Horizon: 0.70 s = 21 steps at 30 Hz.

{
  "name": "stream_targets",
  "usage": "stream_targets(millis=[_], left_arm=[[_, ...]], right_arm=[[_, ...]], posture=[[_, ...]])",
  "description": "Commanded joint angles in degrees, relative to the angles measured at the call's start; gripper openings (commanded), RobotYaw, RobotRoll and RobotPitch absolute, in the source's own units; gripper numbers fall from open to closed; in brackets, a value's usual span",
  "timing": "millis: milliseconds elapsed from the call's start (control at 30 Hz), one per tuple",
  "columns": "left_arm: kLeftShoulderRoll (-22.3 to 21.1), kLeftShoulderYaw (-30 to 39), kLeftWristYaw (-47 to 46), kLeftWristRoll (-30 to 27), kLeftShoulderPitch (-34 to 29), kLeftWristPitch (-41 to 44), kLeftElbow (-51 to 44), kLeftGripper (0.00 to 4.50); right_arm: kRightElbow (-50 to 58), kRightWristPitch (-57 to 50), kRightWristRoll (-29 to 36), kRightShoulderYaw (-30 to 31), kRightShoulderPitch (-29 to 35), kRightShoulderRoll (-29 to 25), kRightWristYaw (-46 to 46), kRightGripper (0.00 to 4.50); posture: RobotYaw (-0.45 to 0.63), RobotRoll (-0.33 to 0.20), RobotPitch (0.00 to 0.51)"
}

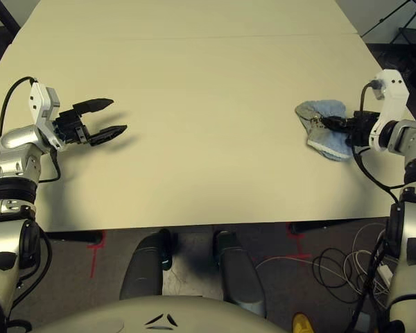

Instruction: Wipe the water off the table with a rag.

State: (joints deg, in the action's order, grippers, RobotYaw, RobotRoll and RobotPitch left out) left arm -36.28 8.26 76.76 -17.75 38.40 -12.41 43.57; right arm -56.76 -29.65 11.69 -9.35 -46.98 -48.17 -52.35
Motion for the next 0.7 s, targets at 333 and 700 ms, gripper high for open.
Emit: stream_targets(millis=[333,700], left_arm=[[0.1,2.6,-6.0,-1.3,0.4,2.7,-0.2,4.50],[-3.1,10.5,-36.7,2.4,9.8,-0.8,15.1,4.50]], right_arm=[[1.4,12.9,6.0,-9.8,-3.8,-3.8,-3.2,4.46],[-6.7,32.9,5.2,-13.9,-2.6,-1.5,10.4,4.46]], posture=[[0.07,0.000,0.224],[0.11,0.000,0.213]])
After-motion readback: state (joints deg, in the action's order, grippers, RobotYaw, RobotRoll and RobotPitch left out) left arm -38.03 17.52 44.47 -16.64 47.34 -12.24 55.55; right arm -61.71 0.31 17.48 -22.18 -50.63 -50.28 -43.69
